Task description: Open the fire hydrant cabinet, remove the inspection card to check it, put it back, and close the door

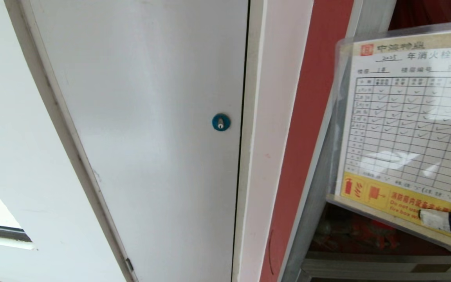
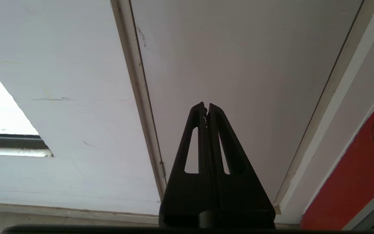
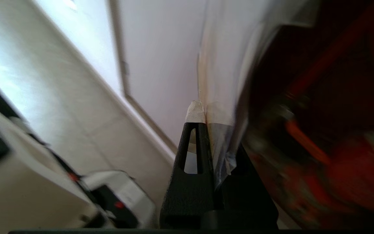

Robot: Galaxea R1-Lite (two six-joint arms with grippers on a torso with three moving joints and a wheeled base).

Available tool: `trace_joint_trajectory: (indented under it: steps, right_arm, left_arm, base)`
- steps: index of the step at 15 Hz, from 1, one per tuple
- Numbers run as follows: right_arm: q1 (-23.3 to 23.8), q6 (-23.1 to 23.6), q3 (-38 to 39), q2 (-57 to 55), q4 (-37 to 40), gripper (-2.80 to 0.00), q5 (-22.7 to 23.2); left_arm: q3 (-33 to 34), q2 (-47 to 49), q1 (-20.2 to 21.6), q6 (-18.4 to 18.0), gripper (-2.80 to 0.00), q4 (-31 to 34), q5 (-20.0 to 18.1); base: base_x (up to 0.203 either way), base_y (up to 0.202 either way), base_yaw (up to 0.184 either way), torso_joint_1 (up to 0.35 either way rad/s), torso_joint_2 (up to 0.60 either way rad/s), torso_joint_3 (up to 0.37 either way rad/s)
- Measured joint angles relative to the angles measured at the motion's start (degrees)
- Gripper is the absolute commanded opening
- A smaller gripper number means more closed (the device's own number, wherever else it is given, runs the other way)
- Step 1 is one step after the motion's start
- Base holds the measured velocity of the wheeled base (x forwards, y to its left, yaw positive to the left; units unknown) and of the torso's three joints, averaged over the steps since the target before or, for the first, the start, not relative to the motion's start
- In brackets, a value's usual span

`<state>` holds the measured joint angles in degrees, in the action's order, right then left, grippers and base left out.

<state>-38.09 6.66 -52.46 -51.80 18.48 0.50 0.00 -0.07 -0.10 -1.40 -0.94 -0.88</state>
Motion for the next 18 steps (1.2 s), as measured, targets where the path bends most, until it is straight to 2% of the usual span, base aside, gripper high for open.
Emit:
trace_joint_trajectory:
  steps: [3,5,8,10,12,16,18]
  right_arm:
    - [6.7,7.6,-2.0,3.1,7.8,-2.80,-4.2]
    - [12.5,12.4,-3.3,3.7,9.2,-2.80,-4.8]
    - [25.9,22.5,-4.3,2.3,9.2,-2.80,-5.7]
    - [34.6,32.2,-5.6,-0.4,6.7,-2.80,-6.1]
    - [39.8,42.8,-8.8,-3.7,4.9,-2.80,-6.3]
    - [46.9,63.6,-13.3,-7.4,4.5,-2.80,-6.4]
    - [48.8,71.5,-14.1,-9.3,4.2,-2.80,-6.3]
  left_arm:
    - [0.0,0.0,0.0,0.0,-2.80,0.0,0.0]
    - [0.0,0.0,0.0,0.0,-2.80,0.0,0.0]
    - [0.0,0.0,0.0,0.0,-2.80,0.0,0.0]
    - [0.0,0.0,0.0,0.0,-2.80,0.0,0.0]
    - [0.0,0.0,0.0,0.0,-2.80,0.0,0.0]
    - [0.0,0.0,0.0,0.0,-2.80,0.0,0.0]
    - [0.0,0.0,0.0,0.0,-2.80,0.0,0.0]
  base:
    - [0.000,0.000,0.000,0.000,0.00,0.000]
    - [0.000,0.000,0.000,0.000,0.00,0.000]
    - [0.000,0.000,0.000,0.000,0.00,0.000]
    - [0.000,0.000,0.000,0.000,0.00,0.000]
    - [0.000,0.000,0.000,0.000,0.00,0.000]
    - [0.000,0.000,0.000,0.000,0.00,0.000]
    - [0.000,0.000,0.000,0.000,0.00,0.000]
